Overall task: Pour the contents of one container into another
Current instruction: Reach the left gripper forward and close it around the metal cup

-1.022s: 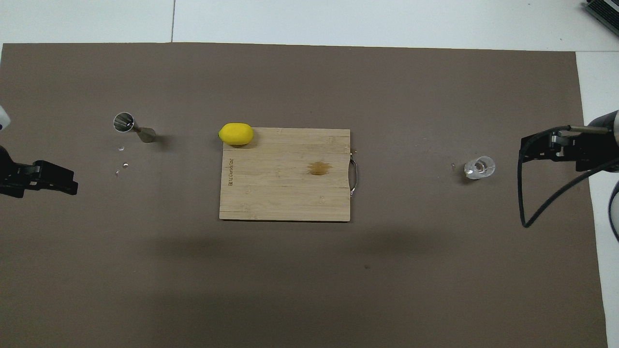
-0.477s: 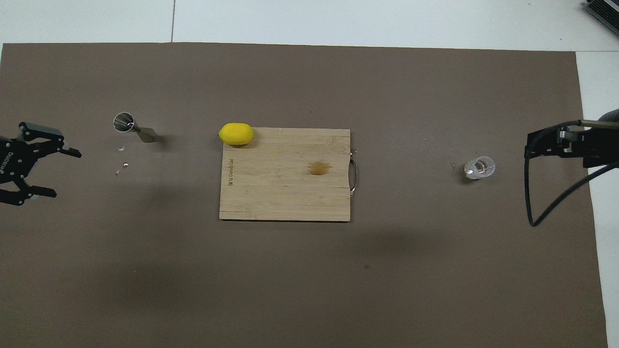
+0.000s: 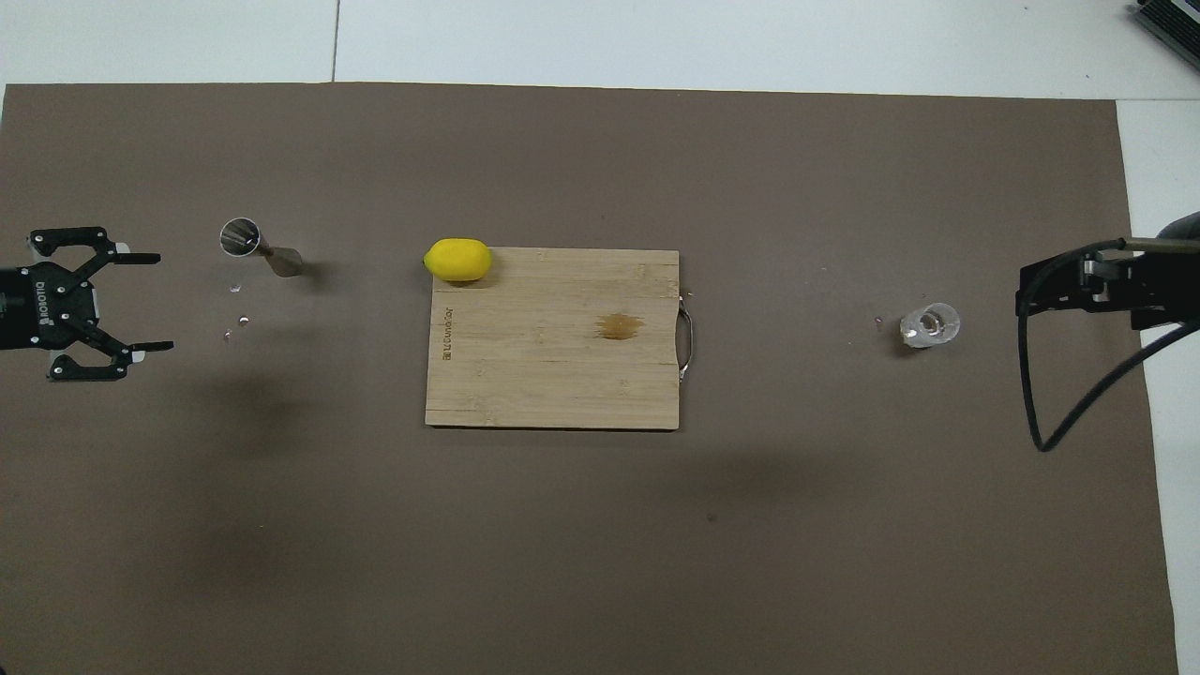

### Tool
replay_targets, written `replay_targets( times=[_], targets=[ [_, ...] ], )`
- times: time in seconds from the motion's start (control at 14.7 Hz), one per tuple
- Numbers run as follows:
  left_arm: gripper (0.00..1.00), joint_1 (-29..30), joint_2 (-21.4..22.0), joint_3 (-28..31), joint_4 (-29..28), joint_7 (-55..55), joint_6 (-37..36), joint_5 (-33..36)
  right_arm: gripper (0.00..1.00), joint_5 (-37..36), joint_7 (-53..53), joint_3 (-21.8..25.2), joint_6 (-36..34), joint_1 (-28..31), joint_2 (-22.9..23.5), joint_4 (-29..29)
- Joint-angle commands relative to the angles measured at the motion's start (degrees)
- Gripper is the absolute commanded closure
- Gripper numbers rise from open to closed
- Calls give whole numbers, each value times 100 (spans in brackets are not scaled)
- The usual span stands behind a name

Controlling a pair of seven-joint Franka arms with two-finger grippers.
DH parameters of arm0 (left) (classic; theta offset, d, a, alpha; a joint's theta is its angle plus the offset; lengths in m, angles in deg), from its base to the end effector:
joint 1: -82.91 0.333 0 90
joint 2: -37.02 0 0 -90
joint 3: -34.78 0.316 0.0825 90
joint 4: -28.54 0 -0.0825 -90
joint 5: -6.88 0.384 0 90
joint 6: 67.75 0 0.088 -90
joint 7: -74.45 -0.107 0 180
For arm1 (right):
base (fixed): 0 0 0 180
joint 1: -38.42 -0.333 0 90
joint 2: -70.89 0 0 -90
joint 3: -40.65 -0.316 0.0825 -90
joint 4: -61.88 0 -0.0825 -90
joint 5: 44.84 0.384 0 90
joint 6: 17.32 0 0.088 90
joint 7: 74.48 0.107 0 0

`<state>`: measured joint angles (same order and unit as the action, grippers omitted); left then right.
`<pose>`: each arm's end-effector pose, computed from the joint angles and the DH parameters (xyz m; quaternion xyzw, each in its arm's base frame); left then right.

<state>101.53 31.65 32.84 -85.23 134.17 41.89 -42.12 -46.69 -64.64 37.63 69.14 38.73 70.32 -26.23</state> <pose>0.5597 0.1120 0.4265 0.6063 0.6949 -0.2094 0.3250 0.5450 0.0223 0.6401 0.9978 -0.0630 -0.0076 0.0173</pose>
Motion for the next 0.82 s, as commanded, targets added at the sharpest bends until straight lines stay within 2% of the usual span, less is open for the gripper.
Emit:
replay_targets(
  times=[0.0,0.2,0.75],
  targets=[
    [0,107,-243,-61,-233,486,408,-811,0,9,-315,-24,-137,48,101,109],
    [0,89,-604,-79,-234,602,497,-1384,0,9,-360,-24,-137,23,57,30],
    [0,-139,-930,-96,-286,699,1244,-2430,0,18,-325,-24,-137,14,39,12]
  ],
)
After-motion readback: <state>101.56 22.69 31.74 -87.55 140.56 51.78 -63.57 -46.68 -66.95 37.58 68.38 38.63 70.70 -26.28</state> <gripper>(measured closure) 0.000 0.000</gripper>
